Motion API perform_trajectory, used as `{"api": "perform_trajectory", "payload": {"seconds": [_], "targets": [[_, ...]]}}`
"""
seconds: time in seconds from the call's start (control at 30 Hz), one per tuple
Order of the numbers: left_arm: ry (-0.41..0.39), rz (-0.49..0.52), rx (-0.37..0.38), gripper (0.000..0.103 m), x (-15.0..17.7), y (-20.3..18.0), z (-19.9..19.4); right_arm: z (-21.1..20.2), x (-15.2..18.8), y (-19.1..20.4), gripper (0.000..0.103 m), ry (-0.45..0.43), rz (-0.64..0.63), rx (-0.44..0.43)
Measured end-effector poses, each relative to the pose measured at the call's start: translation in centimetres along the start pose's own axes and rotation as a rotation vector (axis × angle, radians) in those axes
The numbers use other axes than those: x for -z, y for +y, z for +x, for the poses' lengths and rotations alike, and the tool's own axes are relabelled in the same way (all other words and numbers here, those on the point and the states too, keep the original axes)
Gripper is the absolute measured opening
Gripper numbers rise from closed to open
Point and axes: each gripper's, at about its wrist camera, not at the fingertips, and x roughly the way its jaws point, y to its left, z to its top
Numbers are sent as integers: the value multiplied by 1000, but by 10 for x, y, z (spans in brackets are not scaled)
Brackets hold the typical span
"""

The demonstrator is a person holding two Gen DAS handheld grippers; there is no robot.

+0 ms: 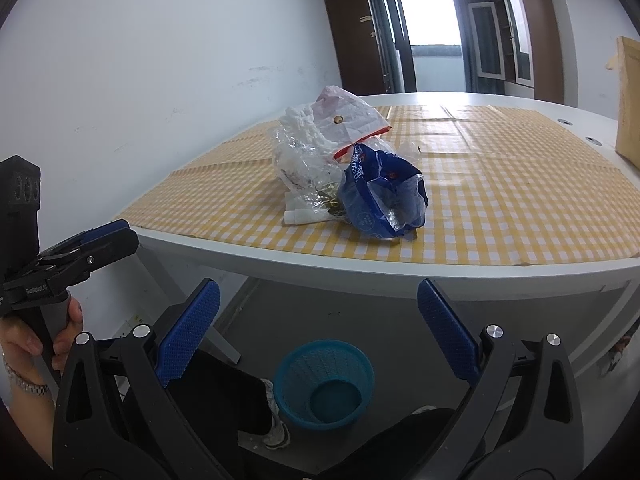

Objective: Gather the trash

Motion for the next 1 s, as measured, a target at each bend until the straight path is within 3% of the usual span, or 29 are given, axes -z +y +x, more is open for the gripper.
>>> {"api": "perform_trajectory", "payload": {"seconds": [0.27, 0.47, 0.7, 1.0], "targets": [[-7, -14, -38, 97, -2, 3, 1, 1, 0, -5, 94, 4, 7, -1], [-17, 45, -91, 97, -21, 1, 4, 4, -11, -22, 94, 0, 32, 4], [-59, 83, -101, 97, -66, 9, 29, 11, -44, -36, 94, -10, 9, -1], [-21, 107, -78, 97, -130, 15, 91, 60, -68, -67, 85, 67, 30, 19]]}}
